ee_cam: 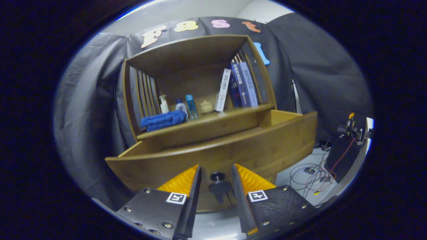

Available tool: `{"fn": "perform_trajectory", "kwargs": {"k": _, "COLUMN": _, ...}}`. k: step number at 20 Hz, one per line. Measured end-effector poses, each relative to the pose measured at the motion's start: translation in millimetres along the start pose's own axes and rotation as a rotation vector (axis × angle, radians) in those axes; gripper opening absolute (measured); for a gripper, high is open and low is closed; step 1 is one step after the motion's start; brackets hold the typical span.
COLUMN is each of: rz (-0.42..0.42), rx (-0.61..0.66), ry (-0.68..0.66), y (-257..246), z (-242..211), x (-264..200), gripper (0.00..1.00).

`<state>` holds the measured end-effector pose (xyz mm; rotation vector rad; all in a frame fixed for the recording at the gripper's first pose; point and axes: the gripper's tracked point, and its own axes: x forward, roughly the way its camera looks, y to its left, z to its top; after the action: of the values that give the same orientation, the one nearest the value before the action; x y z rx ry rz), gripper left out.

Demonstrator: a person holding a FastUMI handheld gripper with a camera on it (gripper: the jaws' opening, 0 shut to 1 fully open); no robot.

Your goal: Pull open the drawer, take out the items inside it, and place them on the countertop above the cabinet.

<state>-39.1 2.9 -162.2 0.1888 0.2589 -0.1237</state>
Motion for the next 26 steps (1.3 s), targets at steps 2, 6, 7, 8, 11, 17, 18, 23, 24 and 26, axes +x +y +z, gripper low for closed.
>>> {"fn": "perform_trajectory", "kwargs": {"k": 2, "rz": 0.002, "rx": -0.022, "ry": -0.034, "y": 3.1, "z": 23.6, "x": 2.4, "gripper": 0.52}}
{"fn": "perform_trajectory", "kwargs": {"k": 6, "rz": 0.023, "rx": -0.062, "ry": -0.073, "y": 17.8, "z": 70.6, "x": 28.9, "gripper": 0.52}}
{"fn": "perform_trajectory", "kwargs": {"k": 7, "rz": 0.010, "rx": -0.069, "ry": -0.055, "y": 18.4, "z": 76.6, "x": 40.4, "gripper": 0.52}}
{"fn": "perform_trajectory", "kwargs": {"k": 8, "rz": 0.004, "rx": -0.079, "ry": -0.021, "y": 21.6, "z": 78.0, "x": 54.1, "gripper": 0.52}}
{"fn": "perform_trajectory", "kwargs": {"k": 11, "rz": -0.002, "rx": -0.161, "ry": 0.116, "y": 35.6, "z": 71.7, "x": 92.4, "gripper": 0.53}}
{"fn": "perform_trajectory", "kwargs": {"k": 17, "rz": -0.084, "rx": -0.214, "ry": 0.437, "y": 38.8, "z": 32.3, "x": 135.5, "gripper": 0.53}}
{"fn": "perform_trajectory", "kwargs": {"k": 18, "rz": -0.101, "rx": -0.209, "ry": 0.477, "y": 36.1, "z": 24.9, "x": 139.3, "gripper": 0.53}}
{"fn": "perform_trajectory", "kwargs": {"k": 23, "rz": -0.171, "rx": -0.212, "ry": 0.671, "y": 17.2, "z": -13.8, "x": 144.7, "gripper": 0.53}}
{"fn": "perform_trajectory", "kwargs": {"k": 24, "rz": -0.176, "rx": -0.199, "ry": 0.701, "y": 14.3, "z": -21.4, "x": 145.1, "gripper": 0.53}}
{"fn": "perform_trajectory", "kwargs": {"k": 26, "rz": -0.174, "rx": -0.191, "ry": 0.764, "y": 10.7, "z": -37.5, "x": 143.1, "gripper": 0.53}}
